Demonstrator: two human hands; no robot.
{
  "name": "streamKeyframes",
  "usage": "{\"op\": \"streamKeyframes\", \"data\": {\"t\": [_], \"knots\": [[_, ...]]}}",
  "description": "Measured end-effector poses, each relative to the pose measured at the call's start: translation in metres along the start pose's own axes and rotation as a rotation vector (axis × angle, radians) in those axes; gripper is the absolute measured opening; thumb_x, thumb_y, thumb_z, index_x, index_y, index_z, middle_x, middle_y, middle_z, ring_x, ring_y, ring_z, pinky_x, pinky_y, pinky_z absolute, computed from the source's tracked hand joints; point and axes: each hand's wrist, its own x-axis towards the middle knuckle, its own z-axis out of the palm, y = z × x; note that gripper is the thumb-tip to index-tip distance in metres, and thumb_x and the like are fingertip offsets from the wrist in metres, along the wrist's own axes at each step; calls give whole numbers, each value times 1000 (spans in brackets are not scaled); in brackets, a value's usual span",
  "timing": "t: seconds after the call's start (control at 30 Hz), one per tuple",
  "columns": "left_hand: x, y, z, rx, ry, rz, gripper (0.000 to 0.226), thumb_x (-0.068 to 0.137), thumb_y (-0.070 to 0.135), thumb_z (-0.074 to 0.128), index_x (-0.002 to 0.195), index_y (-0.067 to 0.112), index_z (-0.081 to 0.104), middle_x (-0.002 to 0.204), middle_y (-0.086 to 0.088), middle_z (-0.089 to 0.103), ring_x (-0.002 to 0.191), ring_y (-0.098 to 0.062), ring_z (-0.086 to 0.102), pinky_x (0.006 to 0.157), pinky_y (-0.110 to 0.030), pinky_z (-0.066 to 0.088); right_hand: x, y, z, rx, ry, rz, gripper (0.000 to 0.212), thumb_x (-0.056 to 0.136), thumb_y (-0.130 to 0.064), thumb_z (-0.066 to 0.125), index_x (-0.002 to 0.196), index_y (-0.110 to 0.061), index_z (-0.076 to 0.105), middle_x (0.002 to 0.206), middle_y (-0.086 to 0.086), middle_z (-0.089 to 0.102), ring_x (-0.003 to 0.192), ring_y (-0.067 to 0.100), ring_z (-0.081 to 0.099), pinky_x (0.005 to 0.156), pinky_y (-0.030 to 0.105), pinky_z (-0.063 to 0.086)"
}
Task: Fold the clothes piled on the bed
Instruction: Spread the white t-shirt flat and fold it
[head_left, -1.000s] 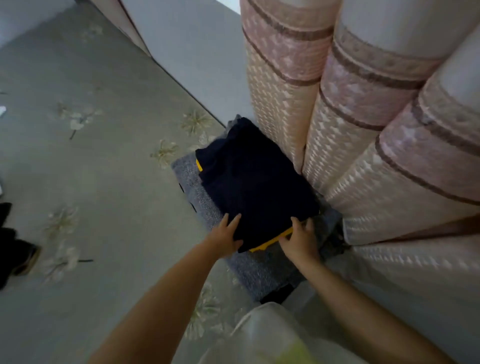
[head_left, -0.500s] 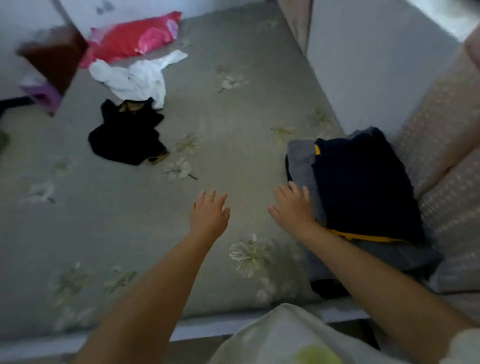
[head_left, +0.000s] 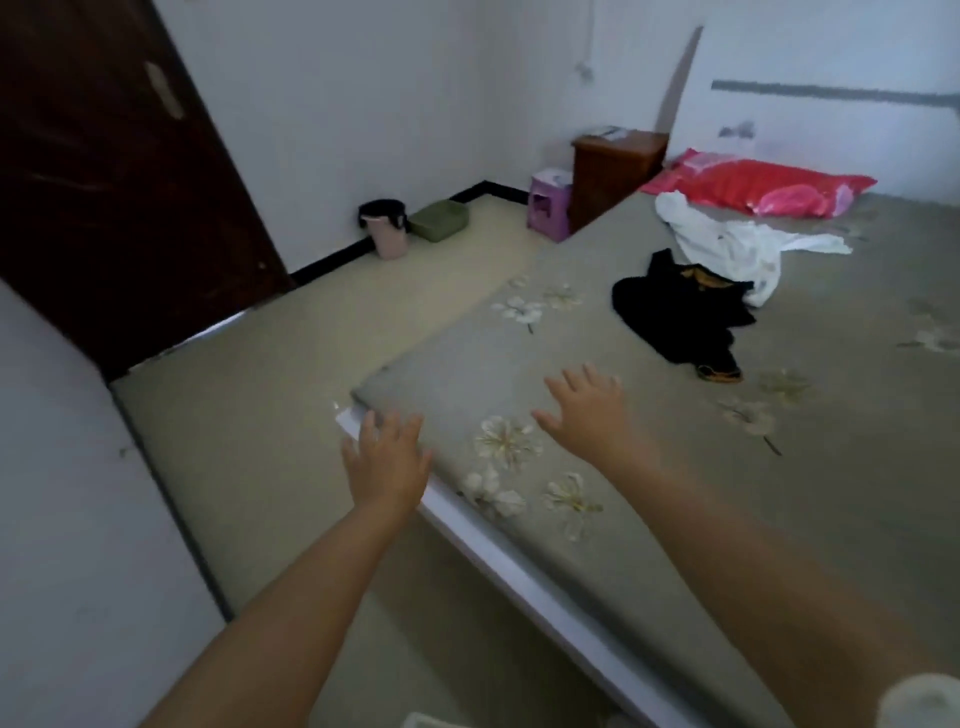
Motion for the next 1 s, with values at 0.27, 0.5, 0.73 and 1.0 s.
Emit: {"op": "streamKeyframes", "data": {"t": [0.27,0.5,0.73,1.0], "knots": [[46,-183,-35,-65,88,-316,55,96,46,32,146,31,15,156,-1,7,142,-27,2,115,-45,8,110,-211,-17,28,-6,-395,60,94,-52,29,146,-25,16,156,2,9,143,23,2,114,46,3],[165,-286,-64,-91,156,-394,57,96,43,36,146,24,17,155,-6,13,141,-30,7,114,-38,10,243,-330,-17,33,22,-554,58,95,-51,29,145,-25,20,155,2,12,143,22,4,114,47,2],[309,-379,-104,-34,173,-432,56,96,45,33,146,23,19,153,-6,19,140,-29,15,113,-35,14,418,-427,-40,63,58,-587,56,95,-49,32,145,-24,23,154,1,15,143,22,7,114,46,5],[448,-496,-141,-14,269,-487,55,98,43,29,147,25,13,154,-6,15,141,-31,9,114,-40,13,569,-535,-29,71,61,-594,58,95,-49,33,145,-24,22,155,2,15,143,22,4,114,45,5]]}}
